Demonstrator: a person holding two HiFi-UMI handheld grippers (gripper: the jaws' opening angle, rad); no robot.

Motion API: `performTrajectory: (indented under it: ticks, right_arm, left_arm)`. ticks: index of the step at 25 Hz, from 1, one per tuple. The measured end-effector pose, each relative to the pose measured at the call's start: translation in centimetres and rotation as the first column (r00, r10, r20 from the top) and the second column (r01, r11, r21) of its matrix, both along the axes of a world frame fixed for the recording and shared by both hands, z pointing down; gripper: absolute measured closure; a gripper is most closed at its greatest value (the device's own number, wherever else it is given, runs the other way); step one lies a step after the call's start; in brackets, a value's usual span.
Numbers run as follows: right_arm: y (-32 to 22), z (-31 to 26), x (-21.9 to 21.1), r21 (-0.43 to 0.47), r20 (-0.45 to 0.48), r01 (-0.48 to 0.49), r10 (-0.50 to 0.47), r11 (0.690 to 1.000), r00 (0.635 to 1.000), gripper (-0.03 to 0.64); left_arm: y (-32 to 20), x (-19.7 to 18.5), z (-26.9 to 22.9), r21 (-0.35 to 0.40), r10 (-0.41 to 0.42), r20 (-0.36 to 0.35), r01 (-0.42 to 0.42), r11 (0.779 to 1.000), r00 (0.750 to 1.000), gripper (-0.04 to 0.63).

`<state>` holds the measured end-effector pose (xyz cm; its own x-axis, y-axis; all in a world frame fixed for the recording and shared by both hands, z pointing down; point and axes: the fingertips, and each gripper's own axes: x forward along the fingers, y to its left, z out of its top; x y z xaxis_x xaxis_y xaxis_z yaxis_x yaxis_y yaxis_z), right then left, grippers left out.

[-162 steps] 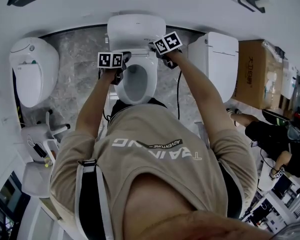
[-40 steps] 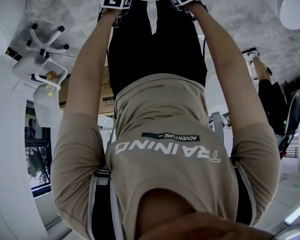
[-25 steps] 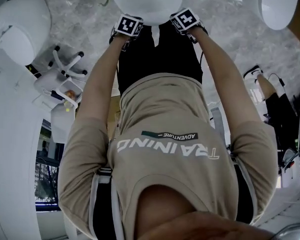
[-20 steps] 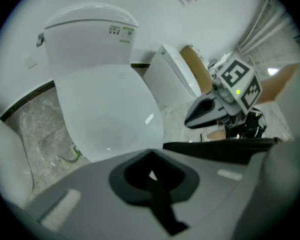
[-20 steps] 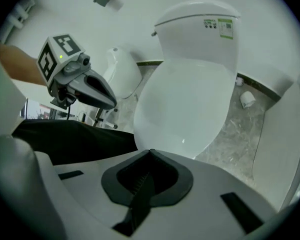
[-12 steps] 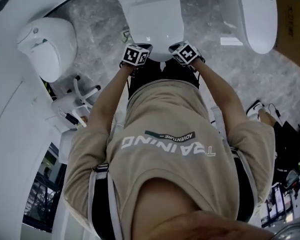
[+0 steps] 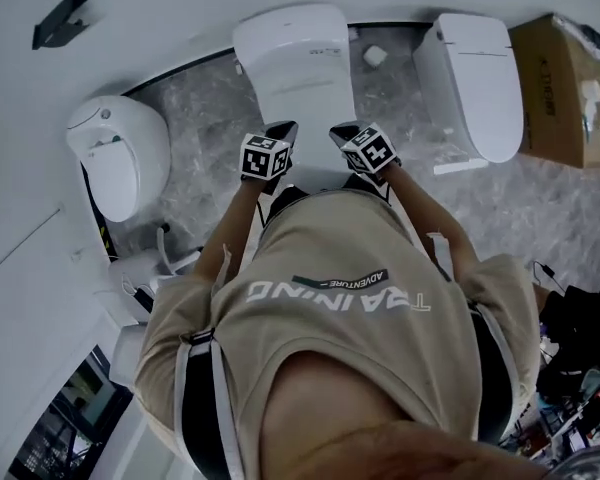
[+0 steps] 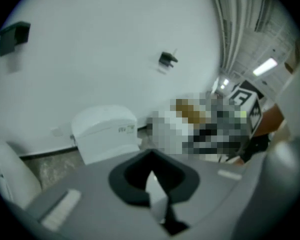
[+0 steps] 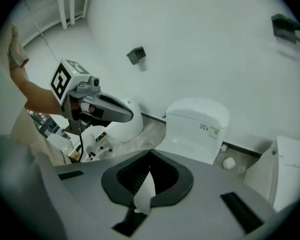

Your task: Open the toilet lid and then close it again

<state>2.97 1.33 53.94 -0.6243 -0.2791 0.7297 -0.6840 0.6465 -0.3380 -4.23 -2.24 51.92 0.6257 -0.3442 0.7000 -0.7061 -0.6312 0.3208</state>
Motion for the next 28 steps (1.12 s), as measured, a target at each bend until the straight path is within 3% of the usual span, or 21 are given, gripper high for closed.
performTrajectory:
  ticks: [4,8,15,19,22,28]
  right_arm:
    - [-4.9,-6.8,0.2,0.189,0.033,-0.045,0.04,0.981,0.999,0.603]
    - [-7.9,-12.7,0.5,0.334,0.04,-0.062,0.052,0.94,0.998,0.603]
    - [-11.3,-21.0,0.2,0.467,0.121,-0.107,0.056,0.878,0.991,0.603]
    - [-13.0,-26.2,0.8,0.493,0.189,-0.155,0.069,0.856,0.98,0.603]
    - [-14.0,-31.2,0.6,0.564,0.233,-0.179,0.052,0.806,0.971,0.603]
    - [-14.9,-38.9,0.4,0.697,0.302,-0.253,0.046,0.671,0.952,0.603]
  left_arm:
    - [-4.3,0.0,-7.1,0.206,-0.029,-0.027,0.034,0.978,0.999,0.591]
    - [-6.3,0.9,-13.9,0.338,-0.035,-0.081,0.06,0.939,0.996,0.591]
    - [-9.6,1.7,-23.0,0.501,0.002,-0.148,0.073,0.862,0.989,0.591]
    - [-11.4,1.5,-26.8,0.587,-0.001,-0.144,0.087,0.805,0.99,0.591]
    - [-12.6,0.4,-30.2,0.639,-0.035,-0.165,0.134,0.757,0.986,0.591]
    - [-13.6,-1.3,-37.2,0.714,-0.107,-0.258,0.264,0.648,0.96,0.591]
